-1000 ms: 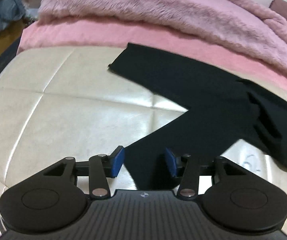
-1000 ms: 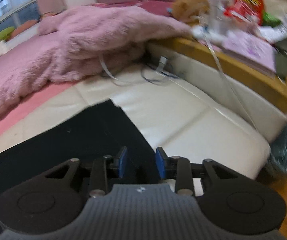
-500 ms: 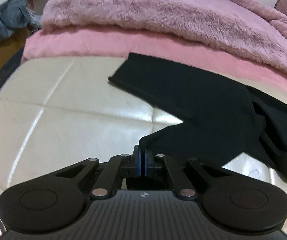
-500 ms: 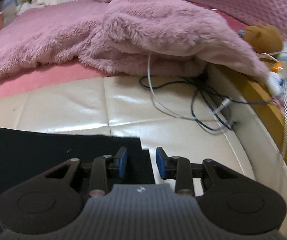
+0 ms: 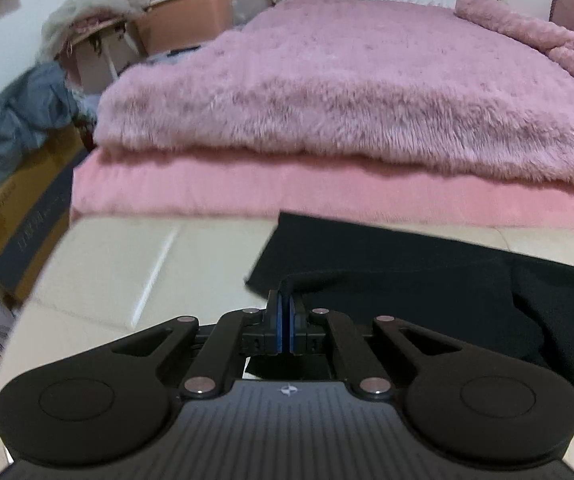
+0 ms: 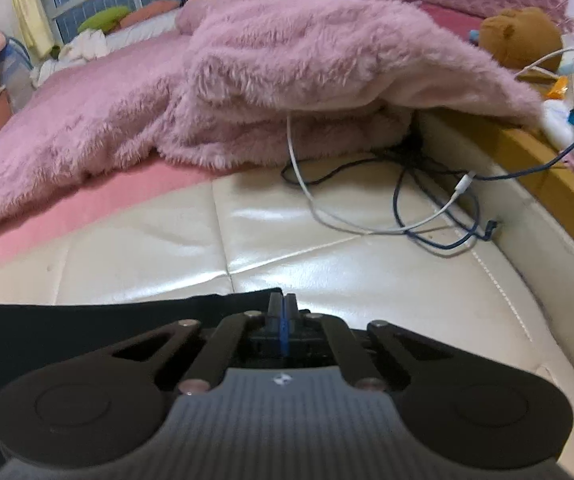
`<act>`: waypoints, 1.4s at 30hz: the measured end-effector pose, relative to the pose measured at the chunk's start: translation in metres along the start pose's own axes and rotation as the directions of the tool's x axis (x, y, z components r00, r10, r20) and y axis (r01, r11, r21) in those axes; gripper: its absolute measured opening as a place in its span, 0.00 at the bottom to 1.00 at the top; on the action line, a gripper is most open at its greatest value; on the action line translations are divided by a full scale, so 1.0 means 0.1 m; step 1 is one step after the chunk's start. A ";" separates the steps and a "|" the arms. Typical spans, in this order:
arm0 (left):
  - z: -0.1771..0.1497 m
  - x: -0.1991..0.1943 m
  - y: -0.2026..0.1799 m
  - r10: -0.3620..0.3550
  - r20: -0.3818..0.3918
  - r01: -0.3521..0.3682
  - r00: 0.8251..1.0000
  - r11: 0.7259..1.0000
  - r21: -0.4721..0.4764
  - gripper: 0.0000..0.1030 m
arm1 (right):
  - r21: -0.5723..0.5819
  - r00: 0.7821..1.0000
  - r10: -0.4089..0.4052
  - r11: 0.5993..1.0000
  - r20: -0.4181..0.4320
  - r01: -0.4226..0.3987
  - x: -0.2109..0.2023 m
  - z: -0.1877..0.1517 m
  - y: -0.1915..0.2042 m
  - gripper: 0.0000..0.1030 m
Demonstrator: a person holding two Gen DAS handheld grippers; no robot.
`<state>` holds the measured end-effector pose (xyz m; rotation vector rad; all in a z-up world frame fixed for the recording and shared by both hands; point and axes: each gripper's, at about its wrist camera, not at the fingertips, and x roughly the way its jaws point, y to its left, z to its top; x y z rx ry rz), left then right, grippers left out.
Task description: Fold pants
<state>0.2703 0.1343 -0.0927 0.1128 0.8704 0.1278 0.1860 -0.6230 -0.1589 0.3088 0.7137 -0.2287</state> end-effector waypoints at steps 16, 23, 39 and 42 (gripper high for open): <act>0.26 0.00 -0.10 0.026 0.001 -0.026 1.000 0.998 0.063 0.02 | 0.018 0.999 0.015 1.000 -0.042 -0.014 0.35 0.02 -0.01 0.40; 0.24 0.03 -0.11 0.032 -0.014 -0.031 0.999 0.997 0.071 0.02 | -0.167 0.996 0.012 0.986 -0.092 -0.027 0.47 0.01 0.12 0.45; 0.22 0.03 -0.17 0.041 -0.023 -0.039 0.999 0.995 0.087 0.02 | -0.407 0.981 0.010 0.909 -0.192 -0.089 0.51 0.20 0.40 0.13; 0.23 0.01 -0.15 0.039 -0.012 -0.037 0.999 0.996 0.085 0.02 | -0.341 0.990 0.037 0.936 -0.137 -0.082 0.30 0.21 0.30 0.08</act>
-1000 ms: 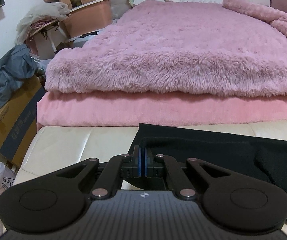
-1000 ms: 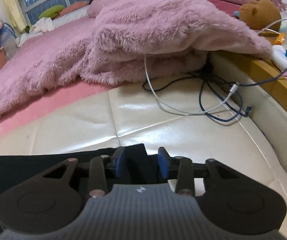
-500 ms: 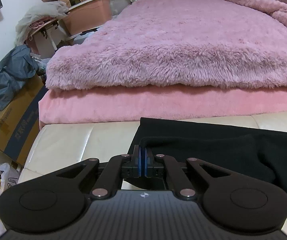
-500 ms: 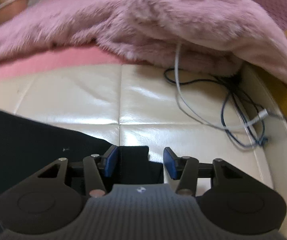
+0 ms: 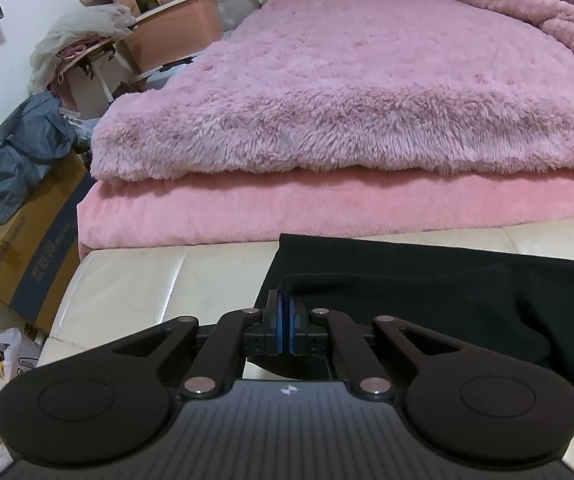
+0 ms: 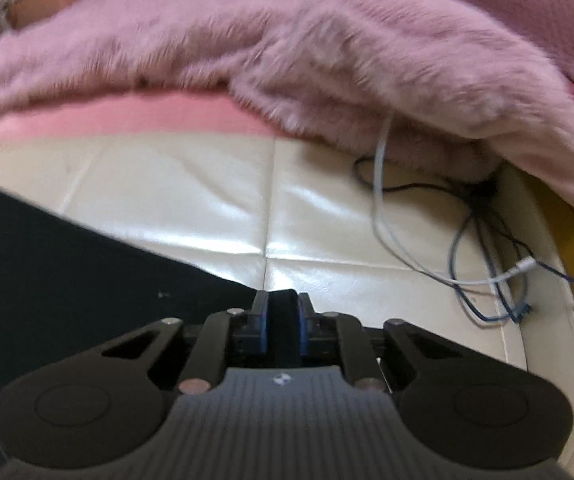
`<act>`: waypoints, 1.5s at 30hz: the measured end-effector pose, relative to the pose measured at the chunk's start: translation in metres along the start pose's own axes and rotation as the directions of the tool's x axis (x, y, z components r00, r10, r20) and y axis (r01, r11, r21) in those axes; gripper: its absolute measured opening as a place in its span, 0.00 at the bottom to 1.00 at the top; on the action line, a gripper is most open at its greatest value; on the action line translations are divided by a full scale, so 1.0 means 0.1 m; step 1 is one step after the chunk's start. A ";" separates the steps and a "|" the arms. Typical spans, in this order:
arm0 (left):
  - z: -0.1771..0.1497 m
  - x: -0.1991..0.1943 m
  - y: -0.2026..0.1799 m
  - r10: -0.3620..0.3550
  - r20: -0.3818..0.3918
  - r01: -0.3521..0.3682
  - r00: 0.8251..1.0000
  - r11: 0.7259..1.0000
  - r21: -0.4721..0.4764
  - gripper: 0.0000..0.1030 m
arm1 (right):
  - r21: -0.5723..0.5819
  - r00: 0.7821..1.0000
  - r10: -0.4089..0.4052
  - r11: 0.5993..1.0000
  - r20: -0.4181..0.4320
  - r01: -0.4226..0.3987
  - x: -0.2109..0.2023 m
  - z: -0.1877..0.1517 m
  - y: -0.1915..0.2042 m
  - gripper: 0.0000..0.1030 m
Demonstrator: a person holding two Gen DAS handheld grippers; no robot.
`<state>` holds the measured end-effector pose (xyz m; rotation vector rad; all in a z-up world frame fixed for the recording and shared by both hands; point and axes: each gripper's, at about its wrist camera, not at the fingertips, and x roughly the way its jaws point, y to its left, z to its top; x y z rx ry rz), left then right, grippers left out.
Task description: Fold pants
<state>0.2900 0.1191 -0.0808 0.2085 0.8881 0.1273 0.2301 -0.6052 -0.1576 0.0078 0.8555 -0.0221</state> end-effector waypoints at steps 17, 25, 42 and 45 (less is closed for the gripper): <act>0.45 0.39 0.02 0.080 0.002 -0.080 0.997 0.983 0.167 0.02 | 0.285 0.997 -0.041 0.958 0.070 0.019 -0.44 -0.29 -0.27 0.01; 0.56 1.04 -0.31 0.099 -0.070 -0.075 0.993 0.955 0.287 0.02 | 0.324 0.995 -0.096 0.942 0.032 0.081 -0.27 -0.27 -0.24 0.01; 0.34 1.06 0.26 -0.037 -0.025 0.035 0.999 0.995 -0.090 0.38 | 0.408 0.957 -0.291 0.874 0.004 0.264 -0.33 -0.35 -0.13 0.29; 0.17 0.93 0.61 -0.126 -0.017 0.116 0.992 0.953 -0.279 0.39 | 0.437 0.955 -0.294 0.863 0.028 0.253 -0.53 -0.41 0.01 0.29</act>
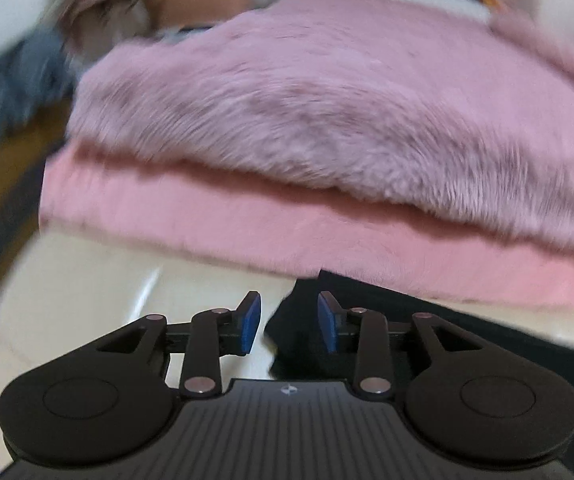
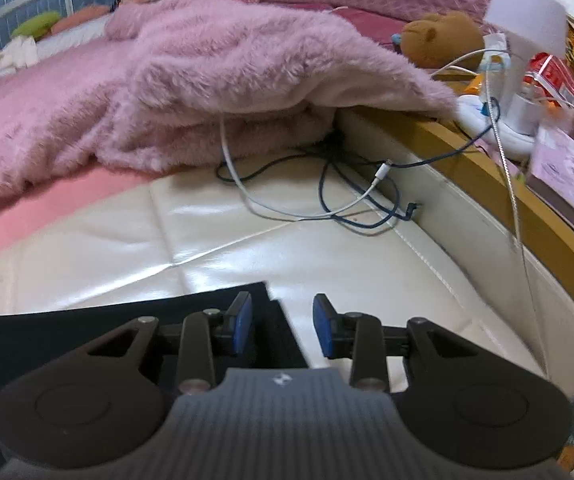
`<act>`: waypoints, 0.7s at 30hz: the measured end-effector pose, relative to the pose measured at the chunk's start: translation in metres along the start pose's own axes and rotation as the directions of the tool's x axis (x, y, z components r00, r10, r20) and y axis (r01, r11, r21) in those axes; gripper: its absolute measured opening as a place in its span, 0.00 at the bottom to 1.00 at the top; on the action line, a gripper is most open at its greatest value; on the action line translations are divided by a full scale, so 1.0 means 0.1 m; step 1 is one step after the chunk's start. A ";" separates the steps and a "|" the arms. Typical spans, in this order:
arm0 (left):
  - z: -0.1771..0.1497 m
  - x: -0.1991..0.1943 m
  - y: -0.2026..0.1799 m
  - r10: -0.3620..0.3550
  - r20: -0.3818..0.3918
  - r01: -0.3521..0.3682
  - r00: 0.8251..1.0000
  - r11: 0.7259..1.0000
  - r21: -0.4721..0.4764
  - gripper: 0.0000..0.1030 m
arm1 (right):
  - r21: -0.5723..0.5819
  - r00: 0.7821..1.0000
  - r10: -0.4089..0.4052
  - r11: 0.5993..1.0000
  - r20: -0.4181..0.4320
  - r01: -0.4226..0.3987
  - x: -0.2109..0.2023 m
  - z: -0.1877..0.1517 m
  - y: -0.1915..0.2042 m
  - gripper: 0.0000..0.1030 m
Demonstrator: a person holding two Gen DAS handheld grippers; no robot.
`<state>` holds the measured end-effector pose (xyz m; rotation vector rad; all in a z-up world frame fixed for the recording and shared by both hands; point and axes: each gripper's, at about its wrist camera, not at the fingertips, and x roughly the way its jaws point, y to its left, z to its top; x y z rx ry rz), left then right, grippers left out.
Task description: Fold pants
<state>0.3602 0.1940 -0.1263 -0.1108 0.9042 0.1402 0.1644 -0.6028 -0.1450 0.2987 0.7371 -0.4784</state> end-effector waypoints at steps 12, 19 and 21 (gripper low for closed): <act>-0.21 0.26 0.09 -0.085 -0.136 0.069 0.987 0.991 -0.114 0.50 | -0.030 0.996 0.053 0.998 -0.067 -0.055 -0.12 -0.33 0.49 0.29; -0.50 0.31 0.16 -0.174 -0.088 0.126 0.981 0.909 -0.397 0.35 | -0.072 0.994 0.076 0.994 -0.072 -0.081 -0.14 -0.43 0.84 0.29; -0.50 0.34 0.11 -0.173 -0.081 0.125 0.982 0.903 -0.411 0.05 | -0.080 0.992 0.080 0.993 -0.093 -0.088 -0.10 -0.48 0.91 0.29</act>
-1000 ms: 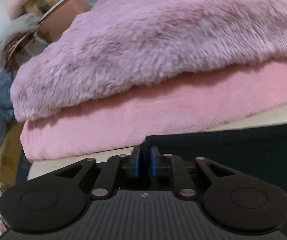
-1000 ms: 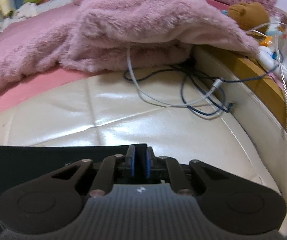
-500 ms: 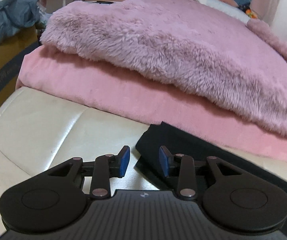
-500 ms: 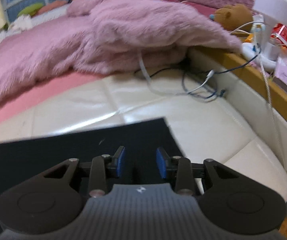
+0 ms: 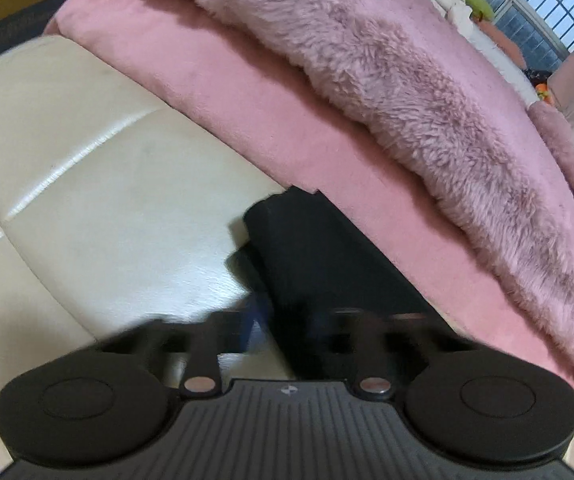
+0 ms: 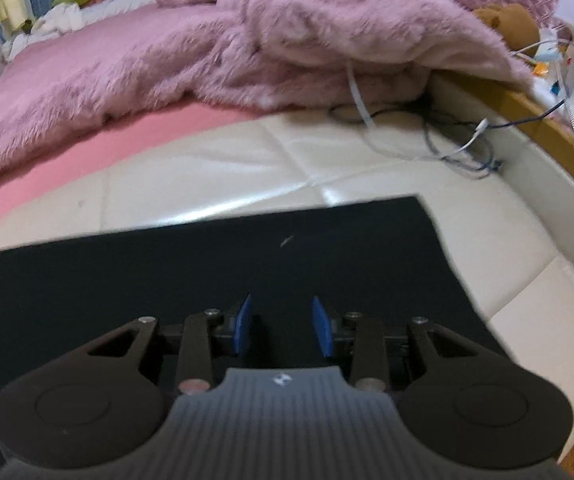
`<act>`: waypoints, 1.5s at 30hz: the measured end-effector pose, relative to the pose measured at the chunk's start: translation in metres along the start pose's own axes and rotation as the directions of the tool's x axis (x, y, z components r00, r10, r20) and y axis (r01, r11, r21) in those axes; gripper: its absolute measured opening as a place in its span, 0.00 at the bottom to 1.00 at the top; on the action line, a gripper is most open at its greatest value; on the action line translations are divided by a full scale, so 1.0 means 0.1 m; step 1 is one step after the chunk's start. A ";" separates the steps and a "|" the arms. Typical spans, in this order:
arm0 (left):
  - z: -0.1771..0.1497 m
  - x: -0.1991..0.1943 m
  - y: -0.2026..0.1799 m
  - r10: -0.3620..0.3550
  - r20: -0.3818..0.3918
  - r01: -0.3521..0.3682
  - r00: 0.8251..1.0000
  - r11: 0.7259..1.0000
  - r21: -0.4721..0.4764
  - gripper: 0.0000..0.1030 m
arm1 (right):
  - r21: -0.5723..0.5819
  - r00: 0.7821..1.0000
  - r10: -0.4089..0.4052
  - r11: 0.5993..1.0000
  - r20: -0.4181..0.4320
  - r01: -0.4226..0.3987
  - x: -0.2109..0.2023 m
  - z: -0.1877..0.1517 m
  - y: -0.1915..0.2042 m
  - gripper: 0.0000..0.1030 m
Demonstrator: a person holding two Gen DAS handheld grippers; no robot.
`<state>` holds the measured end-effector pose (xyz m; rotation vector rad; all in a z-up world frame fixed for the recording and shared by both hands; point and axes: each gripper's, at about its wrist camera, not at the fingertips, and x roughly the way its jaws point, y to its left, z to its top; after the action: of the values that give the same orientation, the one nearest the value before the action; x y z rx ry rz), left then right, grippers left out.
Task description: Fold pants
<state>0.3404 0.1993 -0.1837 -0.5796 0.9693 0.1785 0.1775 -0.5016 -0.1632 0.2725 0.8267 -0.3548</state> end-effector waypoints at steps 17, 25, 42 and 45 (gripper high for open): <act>-0.28 -0.94 0.87 0.287 0.007 -0.285 0.958 0.946 0.152 0.05 | -0.174 0.987 0.026 0.983 -0.157 -0.054 -0.25 -0.41 0.58 0.29; -0.11 -1.06 0.93 0.240 0.084 -0.254 0.967 0.916 0.310 0.40 | -0.146 0.992 0.065 0.986 -0.110 -0.081 -0.36 -0.34 0.51 0.29; 0.12 -0.54 1.10 0.156 0.068 -0.170 0.985 0.876 0.452 0.40 | -0.112 1.000 -0.013 0.994 -0.012 0.012 -0.09 0.00 0.43 0.30; 0.11 -0.55 1.10 0.115 0.053 -0.126 0.992 0.907 0.403 0.15 | -0.174 0.999 -0.039 0.984 -0.004 0.038 -0.06 0.12 0.31 0.35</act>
<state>0.2742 0.3036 -0.1760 -0.1334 0.9808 0.0900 0.1942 -0.4771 -0.1474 0.0952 0.8657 -0.3159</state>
